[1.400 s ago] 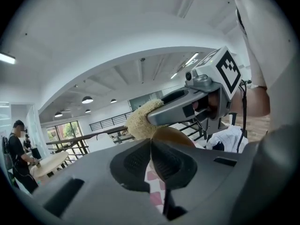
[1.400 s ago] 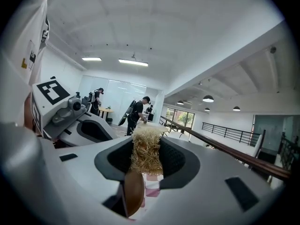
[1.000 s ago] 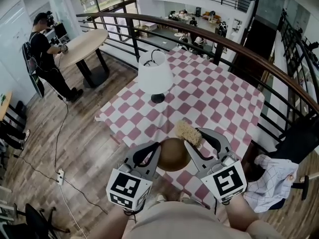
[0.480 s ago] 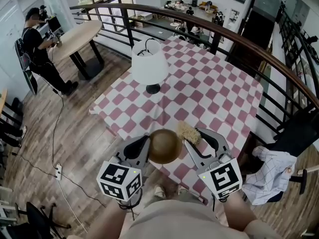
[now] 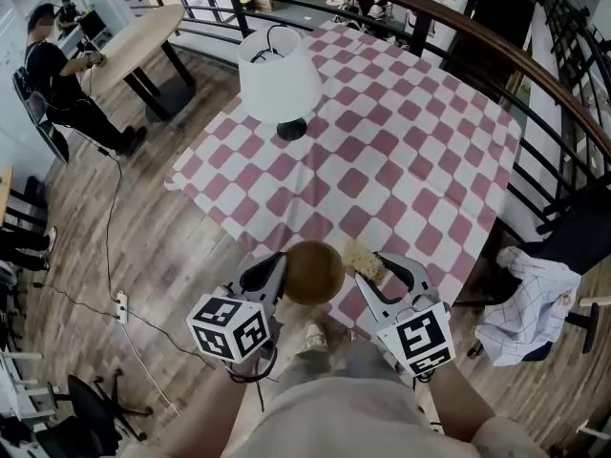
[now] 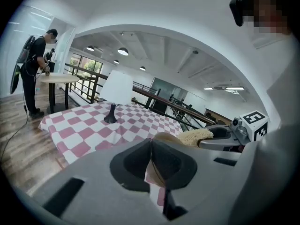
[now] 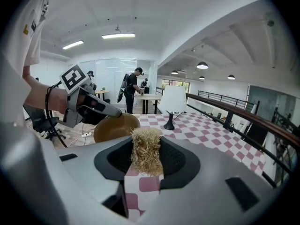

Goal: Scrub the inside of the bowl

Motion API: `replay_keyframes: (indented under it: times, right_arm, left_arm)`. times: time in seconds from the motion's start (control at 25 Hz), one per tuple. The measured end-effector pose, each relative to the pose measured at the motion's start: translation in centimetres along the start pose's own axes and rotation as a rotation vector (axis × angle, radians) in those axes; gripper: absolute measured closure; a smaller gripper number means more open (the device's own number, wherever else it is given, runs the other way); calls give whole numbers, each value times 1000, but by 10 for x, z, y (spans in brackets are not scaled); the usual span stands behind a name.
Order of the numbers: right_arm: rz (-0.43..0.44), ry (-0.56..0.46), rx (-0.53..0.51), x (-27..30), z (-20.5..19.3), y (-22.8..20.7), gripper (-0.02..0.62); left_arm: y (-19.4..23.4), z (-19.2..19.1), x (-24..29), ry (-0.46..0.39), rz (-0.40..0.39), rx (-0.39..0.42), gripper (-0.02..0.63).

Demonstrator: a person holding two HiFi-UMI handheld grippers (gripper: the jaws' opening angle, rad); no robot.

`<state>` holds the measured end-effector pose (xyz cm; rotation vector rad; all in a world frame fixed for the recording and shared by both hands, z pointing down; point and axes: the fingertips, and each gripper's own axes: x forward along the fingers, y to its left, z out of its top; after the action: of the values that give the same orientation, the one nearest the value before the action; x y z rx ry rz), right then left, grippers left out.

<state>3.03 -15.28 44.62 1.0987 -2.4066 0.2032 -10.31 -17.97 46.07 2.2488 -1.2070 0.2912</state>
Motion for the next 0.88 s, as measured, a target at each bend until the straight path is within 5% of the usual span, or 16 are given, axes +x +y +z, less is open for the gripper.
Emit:
replay_keyframes:
  times: [0.88]
  right_arm:
    - [13, 212, 154, 51, -148, -26, 445]
  left_arm:
    - [27, -124, 103, 91, -90, -218, 586]
